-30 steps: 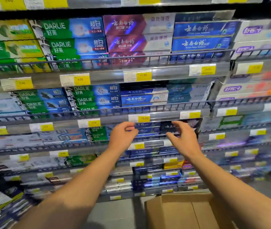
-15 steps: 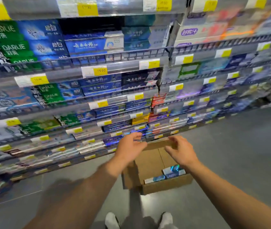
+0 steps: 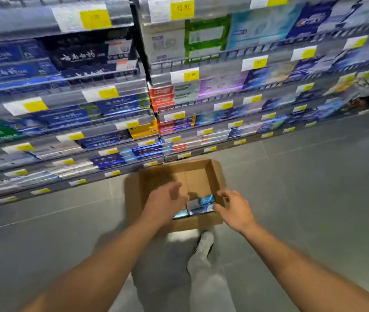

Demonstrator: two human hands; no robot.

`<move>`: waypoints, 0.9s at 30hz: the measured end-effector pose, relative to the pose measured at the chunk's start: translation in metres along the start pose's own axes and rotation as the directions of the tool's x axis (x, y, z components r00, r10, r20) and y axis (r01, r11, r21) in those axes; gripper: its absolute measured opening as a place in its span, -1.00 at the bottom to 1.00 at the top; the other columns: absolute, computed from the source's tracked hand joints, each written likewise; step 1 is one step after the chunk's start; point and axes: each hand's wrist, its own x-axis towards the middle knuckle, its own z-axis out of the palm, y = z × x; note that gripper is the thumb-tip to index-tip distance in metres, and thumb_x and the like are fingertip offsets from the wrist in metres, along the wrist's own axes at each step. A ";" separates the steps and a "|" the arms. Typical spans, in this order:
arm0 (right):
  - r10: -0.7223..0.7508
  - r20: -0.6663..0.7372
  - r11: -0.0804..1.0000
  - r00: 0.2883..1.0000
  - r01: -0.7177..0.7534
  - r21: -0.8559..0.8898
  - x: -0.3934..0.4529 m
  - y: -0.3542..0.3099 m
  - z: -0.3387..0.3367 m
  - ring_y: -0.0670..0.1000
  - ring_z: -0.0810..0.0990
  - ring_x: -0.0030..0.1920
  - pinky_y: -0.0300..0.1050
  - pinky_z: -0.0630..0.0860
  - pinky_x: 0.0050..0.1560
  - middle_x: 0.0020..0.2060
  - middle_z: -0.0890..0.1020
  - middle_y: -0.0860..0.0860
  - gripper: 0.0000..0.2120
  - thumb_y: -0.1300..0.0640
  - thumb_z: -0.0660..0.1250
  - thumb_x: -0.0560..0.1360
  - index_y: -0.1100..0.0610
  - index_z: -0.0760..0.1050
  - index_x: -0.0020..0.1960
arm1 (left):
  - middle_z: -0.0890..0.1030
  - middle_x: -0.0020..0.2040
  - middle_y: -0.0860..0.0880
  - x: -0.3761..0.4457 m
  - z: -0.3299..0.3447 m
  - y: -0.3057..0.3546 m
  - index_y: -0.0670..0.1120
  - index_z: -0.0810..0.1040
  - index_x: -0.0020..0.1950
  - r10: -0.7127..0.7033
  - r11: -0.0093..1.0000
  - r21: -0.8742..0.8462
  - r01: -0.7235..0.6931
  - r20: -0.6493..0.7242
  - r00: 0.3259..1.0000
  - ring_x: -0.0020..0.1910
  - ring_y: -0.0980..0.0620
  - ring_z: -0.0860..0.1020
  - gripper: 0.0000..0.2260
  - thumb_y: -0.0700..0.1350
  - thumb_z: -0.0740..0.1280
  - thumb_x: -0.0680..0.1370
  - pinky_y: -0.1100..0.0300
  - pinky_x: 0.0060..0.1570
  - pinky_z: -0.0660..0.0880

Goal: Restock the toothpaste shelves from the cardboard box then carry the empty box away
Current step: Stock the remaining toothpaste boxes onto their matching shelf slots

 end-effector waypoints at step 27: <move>0.092 0.344 0.986 0.934 -0.037 -0.164 0.323 0.215 0.258 0.01 0.54 0.13 -0.26 0.38 0.06 0.16 0.57 0.04 -0.74 0.13 0.33 0.54 0.08 0.51 0.23 | 0.54 0.31 0.04 0.316 0.233 -0.273 0.00 0.44 0.40 -0.319 0.944 -0.021 0.330 0.209 0.924 0.22 0.08 0.52 -0.58 -0.01 0.36 0.55 0.12 0.25 0.46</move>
